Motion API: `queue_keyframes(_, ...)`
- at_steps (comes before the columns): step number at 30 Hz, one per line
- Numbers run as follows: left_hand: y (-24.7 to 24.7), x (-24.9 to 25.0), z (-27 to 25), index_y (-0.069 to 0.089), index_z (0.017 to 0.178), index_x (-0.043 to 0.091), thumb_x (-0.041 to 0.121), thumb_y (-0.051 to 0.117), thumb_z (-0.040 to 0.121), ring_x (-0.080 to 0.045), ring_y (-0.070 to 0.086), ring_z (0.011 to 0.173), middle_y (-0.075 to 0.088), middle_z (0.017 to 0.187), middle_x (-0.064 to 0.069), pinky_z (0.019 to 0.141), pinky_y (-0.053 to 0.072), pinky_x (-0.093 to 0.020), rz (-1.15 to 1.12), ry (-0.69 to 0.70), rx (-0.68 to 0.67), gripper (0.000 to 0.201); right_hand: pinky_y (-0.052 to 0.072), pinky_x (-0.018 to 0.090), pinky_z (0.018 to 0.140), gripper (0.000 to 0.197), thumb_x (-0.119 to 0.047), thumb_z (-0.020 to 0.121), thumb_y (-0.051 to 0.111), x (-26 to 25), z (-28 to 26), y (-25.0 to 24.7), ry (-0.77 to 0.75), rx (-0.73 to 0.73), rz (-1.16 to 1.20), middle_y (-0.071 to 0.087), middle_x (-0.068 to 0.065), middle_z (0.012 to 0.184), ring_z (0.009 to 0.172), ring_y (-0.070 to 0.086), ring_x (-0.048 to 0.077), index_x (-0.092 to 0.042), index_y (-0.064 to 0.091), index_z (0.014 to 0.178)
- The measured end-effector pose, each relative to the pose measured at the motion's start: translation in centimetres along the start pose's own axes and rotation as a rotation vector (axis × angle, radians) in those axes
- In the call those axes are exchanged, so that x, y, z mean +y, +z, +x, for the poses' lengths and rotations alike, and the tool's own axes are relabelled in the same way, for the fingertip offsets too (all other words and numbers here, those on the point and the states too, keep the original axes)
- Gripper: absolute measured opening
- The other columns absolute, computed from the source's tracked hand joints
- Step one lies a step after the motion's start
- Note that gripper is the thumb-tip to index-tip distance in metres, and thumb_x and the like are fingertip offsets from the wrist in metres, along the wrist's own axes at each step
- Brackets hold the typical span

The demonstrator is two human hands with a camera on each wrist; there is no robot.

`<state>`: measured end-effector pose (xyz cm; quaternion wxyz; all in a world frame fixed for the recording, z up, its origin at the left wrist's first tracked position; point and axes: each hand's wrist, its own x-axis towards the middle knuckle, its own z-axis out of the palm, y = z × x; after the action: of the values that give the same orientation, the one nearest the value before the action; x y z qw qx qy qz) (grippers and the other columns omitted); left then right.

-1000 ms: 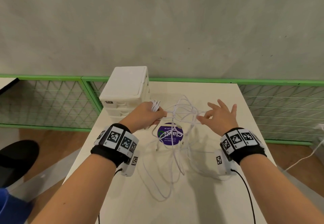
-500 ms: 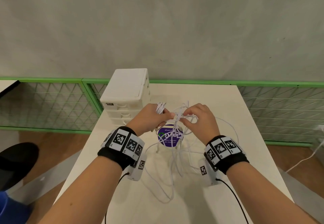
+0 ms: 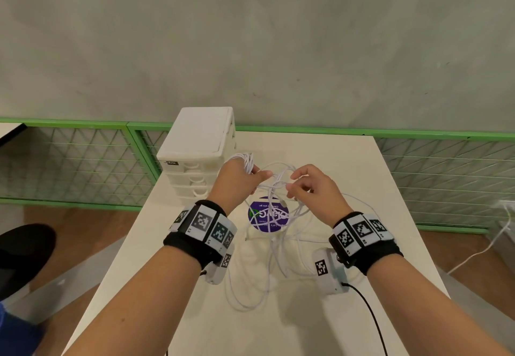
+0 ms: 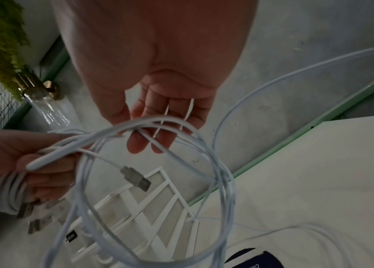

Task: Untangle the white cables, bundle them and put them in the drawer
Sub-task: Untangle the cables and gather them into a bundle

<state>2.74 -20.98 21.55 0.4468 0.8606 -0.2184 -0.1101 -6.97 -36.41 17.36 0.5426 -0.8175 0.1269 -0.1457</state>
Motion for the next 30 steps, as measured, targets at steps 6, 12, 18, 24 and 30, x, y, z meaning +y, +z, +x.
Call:
queue_keyframes(6, 0.3, 0.1, 0.0, 0.057, 0.064, 0.013, 0.033, 0.075, 0.08, -0.01, 0.045, 0.039, 0.054, 0.048, 0.0, 0.046, 0.038, -0.02, -0.02, 0.005, -0.035, 0.031, 0.042, 0.024, 0.071, 0.032, -0.022, 0.096, 0.045, -0.7, 0.1, 0.1, 0.079, -0.148, -0.027, 0.068, 0.003, 0.069, 0.065, 0.055, 0.007, -0.017, 0.064, 0.071)
queue_keyframes(12, 0.4, 0.1, -0.3, 0.053, 0.064, 0.019, 0.034, 0.072, 0.082, -0.011, 0.047, 0.044, 0.053, 0.052, 0.0, 0.048, 0.036, -0.022, -0.007, 0.016, -0.039, 0.031, 0.042, 0.007, 0.064, 0.018, -0.022, 0.089, 0.061, -0.8, 0.3, -0.1, 0.073, -0.074, 0.107, 0.066, -0.003, 0.069, 0.062, 0.057, 0.0, -0.009, 0.071, 0.081)
queue_keyframes(18, 1.0, -0.3, -0.2, 0.054, 0.063, 0.018, 0.033, 0.071, 0.084, -0.011, 0.046, 0.044, 0.052, 0.051, -0.001, 0.048, 0.035, -0.022, -0.018, -0.012, -0.047, 0.031, 0.041, 0.008, 0.059, 0.009, -0.015, 0.081, 0.07, -1.0, 0.5, -1.3, 0.09, -0.155, 0.1, 0.066, -0.001, 0.065, 0.057, 0.056, -0.001, -0.011, 0.069, 0.073)
queue_keyframes(24, 1.5, -0.1, -0.2, 0.056, 0.062, 0.018, 0.033, 0.069, 0.085, -0.012, 0.049, 0.049, 0.053, 0.055, 0.0, 0.053, 0.036, -0.024, -0.02, -0.014, -0.034, 0.031, 0.043, 0.018, 0.054, 0.022, -0.018, 0.077, 0.075, -1.2, 0.3, -1.8, 0.119, -0.139, 0.071, 0.057, 0.001, 0.055, 0.057, 0.057, 0.021, -0.011, 0.058, 0.066)
queue_keyframes(30, 1.7, 0.1, 0.2, 0.062, 0.071, 0.009, 0.034, 0.067, 0.086, -0.021, 0.058, 0.062, 0.06, 0.066, -0.008, 0.06, 0.046, -0.028, -0.002, -0.002, 0.01, 0.03, 0.044, 0.023, 0.061, 0.027, -0.015, 0.082, 0.069, -1.7, 0.2, -2.4, 0.09, -0.149, 0.129, 0.051, 0.011, 0.06, 0.059, 0.048, 0.019, -0.011, 0.052, 0.061)
